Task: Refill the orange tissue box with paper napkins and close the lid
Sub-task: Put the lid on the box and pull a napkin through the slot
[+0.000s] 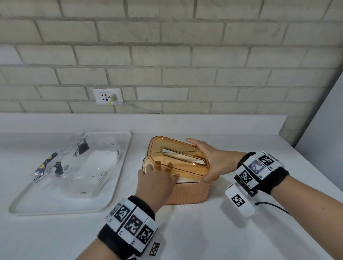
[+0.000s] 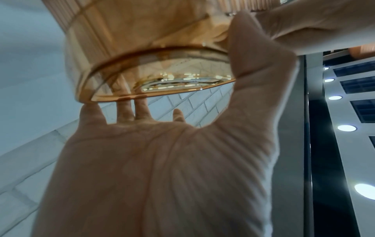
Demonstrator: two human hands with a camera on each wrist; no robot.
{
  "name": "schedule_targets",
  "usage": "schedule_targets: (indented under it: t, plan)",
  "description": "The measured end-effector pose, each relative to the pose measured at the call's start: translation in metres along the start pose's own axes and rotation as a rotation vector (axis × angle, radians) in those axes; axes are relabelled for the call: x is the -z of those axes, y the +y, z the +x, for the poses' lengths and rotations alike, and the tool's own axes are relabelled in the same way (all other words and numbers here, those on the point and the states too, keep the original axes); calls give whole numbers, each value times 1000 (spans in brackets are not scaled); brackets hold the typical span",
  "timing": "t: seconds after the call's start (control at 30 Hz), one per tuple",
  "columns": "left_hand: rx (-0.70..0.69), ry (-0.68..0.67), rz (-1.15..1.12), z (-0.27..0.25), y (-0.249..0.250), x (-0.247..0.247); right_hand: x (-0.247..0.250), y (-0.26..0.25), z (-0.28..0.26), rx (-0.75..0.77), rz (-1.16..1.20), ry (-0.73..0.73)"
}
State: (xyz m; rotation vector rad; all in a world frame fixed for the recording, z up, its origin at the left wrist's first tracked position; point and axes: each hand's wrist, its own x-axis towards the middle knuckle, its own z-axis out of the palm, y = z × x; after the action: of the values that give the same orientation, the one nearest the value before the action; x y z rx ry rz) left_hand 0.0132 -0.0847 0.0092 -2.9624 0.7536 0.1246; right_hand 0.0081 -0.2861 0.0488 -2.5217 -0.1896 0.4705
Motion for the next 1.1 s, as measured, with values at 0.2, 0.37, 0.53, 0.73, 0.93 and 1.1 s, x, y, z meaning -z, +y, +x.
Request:
schedule_targets:
  t: [0.2, 0.37, 0.53, 0.73, 0.93, 1.1]
  plan:
    - [-10, 131, -317, -7, -45, -21, 2, -4, 4, 8, -107, -57]
    - [34, 391, -675, -10, -72, -48, 1, -6, 9, 17, -184, -78]
    - [34, 379, -1163, -11, -70, -47, -2, -5, 16, 33, -238, -105]
    - [41, 378, -1083, -5, -69, -53, -10, -5, 18, 54, -297, -119]
    - [13, 414, -843, 3, -78, -52, -19, 0, 12, 77, -321, -98]
    - [-204, 601, -430, 15, -62, -20, -5, 0, 11, 112, -135, -33]
